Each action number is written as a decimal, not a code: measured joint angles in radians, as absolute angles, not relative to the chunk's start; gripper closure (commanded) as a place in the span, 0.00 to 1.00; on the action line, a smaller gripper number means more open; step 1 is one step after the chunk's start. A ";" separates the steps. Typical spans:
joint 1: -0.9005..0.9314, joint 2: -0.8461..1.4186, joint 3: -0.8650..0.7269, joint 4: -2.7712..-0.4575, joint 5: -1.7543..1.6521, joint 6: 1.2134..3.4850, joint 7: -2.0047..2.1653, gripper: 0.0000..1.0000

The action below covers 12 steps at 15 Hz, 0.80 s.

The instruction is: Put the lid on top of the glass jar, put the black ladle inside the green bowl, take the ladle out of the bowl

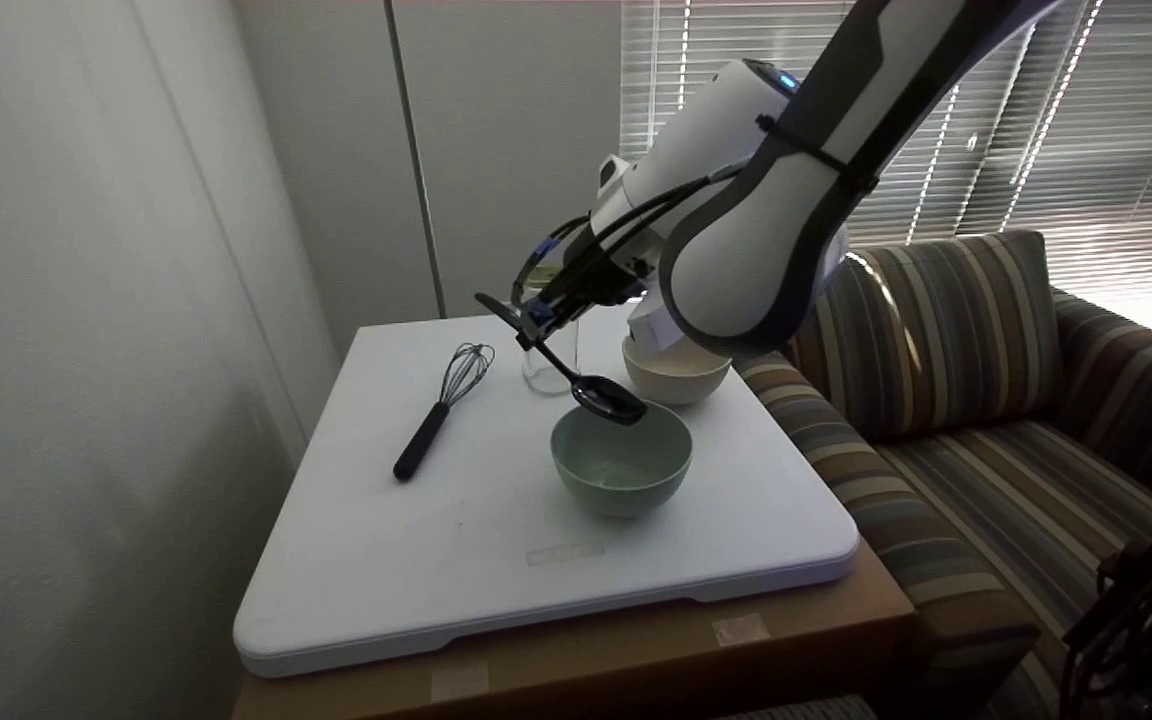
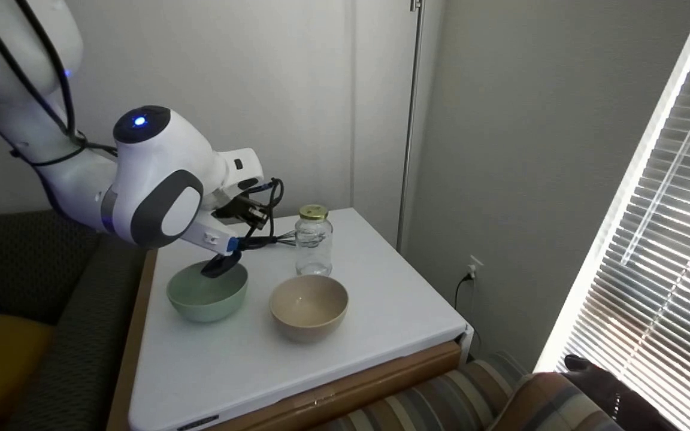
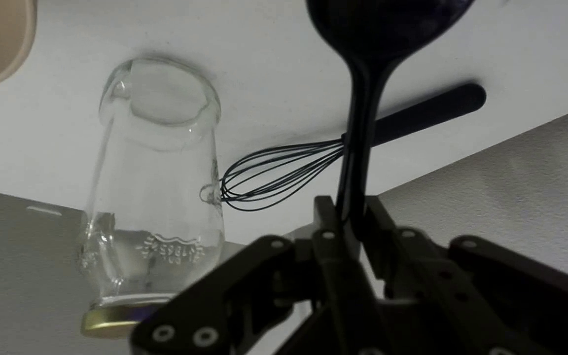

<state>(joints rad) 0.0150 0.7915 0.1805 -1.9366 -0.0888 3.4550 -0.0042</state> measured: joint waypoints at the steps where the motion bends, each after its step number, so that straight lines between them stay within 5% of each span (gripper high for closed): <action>1: 0.001 0.792 0.193 -1.946 -0.089 3.455 0.003 0.96; 12: -0.117 0.804 0.290 -2.063 -0.090 3.454 0.041 0.96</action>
<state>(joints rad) -0.1172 0.8040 0.2898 -2.0631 -0.0899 3.4542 0.0406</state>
